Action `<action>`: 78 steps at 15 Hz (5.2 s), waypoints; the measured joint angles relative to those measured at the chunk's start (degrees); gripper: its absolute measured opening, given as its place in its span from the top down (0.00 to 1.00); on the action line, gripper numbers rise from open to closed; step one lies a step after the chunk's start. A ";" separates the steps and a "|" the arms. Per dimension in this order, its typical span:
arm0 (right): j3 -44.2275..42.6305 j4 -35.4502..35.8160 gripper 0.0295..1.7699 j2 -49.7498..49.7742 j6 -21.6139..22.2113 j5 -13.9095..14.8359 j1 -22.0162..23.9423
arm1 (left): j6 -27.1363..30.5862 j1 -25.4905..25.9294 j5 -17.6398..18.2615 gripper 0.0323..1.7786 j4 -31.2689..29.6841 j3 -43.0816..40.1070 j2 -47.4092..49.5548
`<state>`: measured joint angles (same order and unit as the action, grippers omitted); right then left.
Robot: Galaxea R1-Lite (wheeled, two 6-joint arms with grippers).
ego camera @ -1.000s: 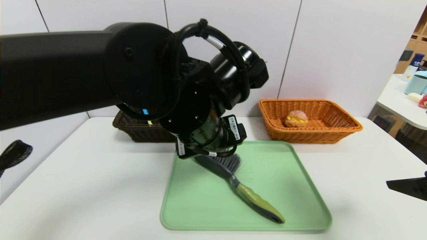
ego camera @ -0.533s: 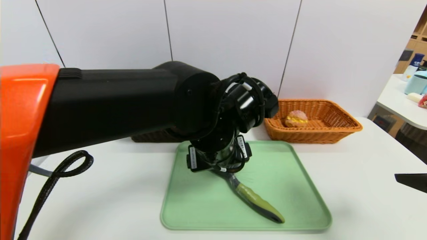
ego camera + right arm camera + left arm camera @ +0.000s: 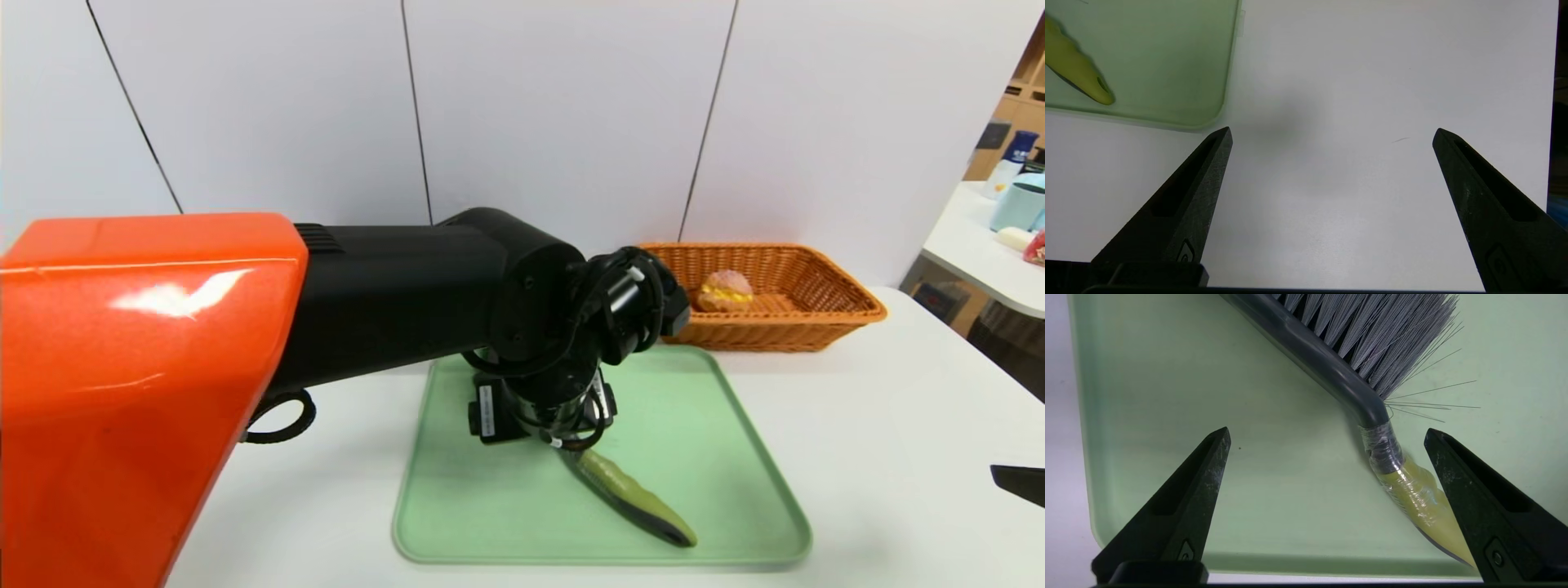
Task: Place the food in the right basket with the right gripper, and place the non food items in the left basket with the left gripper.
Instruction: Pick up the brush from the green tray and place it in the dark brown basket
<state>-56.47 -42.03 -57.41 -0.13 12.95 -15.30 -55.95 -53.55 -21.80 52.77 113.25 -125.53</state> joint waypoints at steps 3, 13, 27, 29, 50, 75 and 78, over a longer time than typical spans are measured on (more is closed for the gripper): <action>0.38 0.00 0.04 1.43 0.04 0.00 0.01 | 0.01 -0.02 -1.00 0.05 0.00 0.01 -0.99; 0.90 0.02 0.04 3.30 0.02 -0.20 0.04 | 0.78 -0.77 -1.52 0.05 0.48 0.01 -3.00; 2.39 0.06 0.04 3.55 -0.02 -0.35 -0.07 | 1.74 -0.77 -2.65 0.05 -3.41 0.65 -3.06; 2.56 0.09 0.04 3.61 0.00 -0.35 -0.05 | -0.38 -0.66 -1.11 0.05 -2.96 0.65 -3.11; 7.00 6.36 0.04 3.52 -0.35 -0.39 -0.05 | -5.97 2.32 5.05 0.05 3.27 0.65 -2.62; 7.77 6.38 0.04 3.72 -0.27 -0.33 -0.05 | -5.81 2.57 5.97 0.05 2.96 0.65 -3.39; 7.98 6.38 0.04 3.80 -0.27 -0.35 -0.05 | -5.81 2.49 6.01 0.23 2.99 0.65 -3.25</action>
<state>-48.48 -35.66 -53.60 -0.40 12.59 -15.35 -61.77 -51.07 -15.79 55.76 113.90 -128.78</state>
